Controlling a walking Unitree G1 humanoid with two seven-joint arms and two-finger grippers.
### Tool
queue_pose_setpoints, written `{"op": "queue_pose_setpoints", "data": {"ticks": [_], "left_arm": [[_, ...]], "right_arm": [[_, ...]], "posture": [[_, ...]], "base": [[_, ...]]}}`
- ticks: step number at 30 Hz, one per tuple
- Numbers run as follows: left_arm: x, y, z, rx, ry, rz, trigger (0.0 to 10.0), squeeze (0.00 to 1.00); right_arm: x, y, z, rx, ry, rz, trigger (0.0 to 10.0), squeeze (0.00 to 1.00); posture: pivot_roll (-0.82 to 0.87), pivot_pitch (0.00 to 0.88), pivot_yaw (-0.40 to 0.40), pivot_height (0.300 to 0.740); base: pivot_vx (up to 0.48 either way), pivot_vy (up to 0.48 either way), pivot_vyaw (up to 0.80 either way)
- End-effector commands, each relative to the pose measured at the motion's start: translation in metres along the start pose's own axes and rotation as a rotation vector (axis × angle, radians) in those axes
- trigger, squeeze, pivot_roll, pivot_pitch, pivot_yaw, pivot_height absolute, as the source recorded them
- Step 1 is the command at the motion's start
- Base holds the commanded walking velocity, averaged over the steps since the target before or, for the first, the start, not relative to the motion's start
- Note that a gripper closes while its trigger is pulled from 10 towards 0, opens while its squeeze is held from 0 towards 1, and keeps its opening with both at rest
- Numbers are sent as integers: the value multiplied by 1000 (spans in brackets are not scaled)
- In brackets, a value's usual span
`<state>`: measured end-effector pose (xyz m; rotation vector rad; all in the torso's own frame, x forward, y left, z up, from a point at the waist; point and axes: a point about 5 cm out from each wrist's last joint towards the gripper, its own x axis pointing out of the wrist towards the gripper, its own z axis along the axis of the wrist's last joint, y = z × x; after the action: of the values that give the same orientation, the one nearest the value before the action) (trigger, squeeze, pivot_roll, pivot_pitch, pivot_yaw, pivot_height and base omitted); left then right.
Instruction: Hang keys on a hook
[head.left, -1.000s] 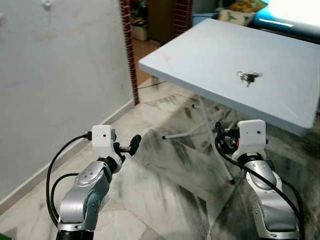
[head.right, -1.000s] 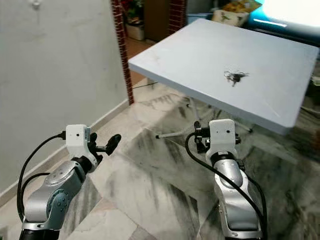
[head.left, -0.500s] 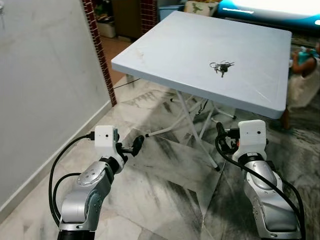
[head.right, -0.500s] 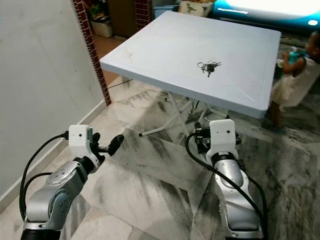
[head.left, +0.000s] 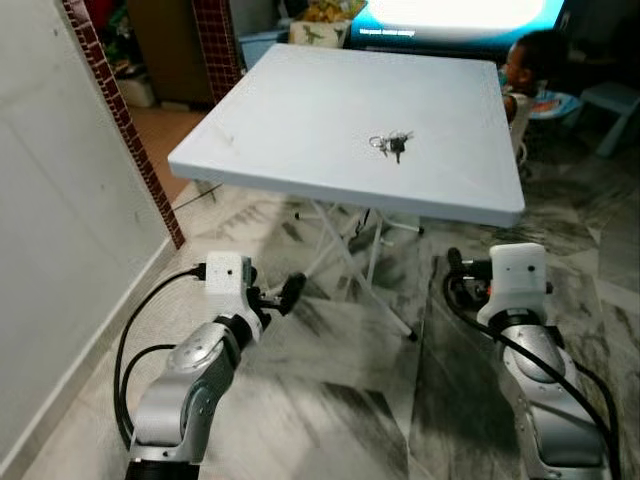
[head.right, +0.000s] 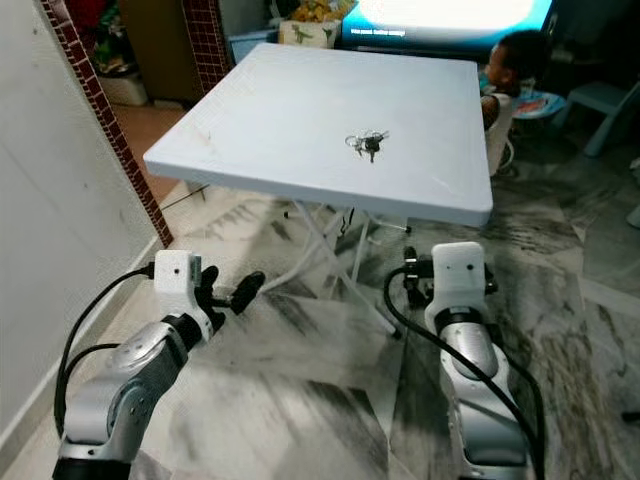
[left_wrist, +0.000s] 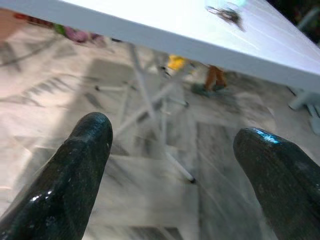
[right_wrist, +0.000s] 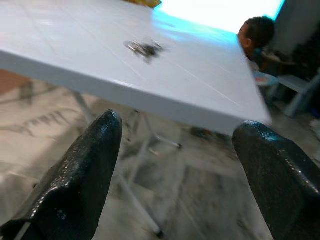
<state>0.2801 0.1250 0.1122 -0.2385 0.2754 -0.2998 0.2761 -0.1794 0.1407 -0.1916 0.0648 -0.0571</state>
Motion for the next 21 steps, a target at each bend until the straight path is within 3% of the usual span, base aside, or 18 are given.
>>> {"op": "queue_pose_setpoints", "data": {"ticks": [1,21], "left_arm": [[-4,9,0,5,3,31,10000,0],[-4,1,5,14,-55,-8,10000,0]], "right_arm": [[0,6,3,5,-13,19,10000,0],[3,7,4,4,-17,24,10000,0]], "posture": [[-50,75,25,740],[-49,63,21,740]], "base": [[311,281,0],[15,14,-22]]}}
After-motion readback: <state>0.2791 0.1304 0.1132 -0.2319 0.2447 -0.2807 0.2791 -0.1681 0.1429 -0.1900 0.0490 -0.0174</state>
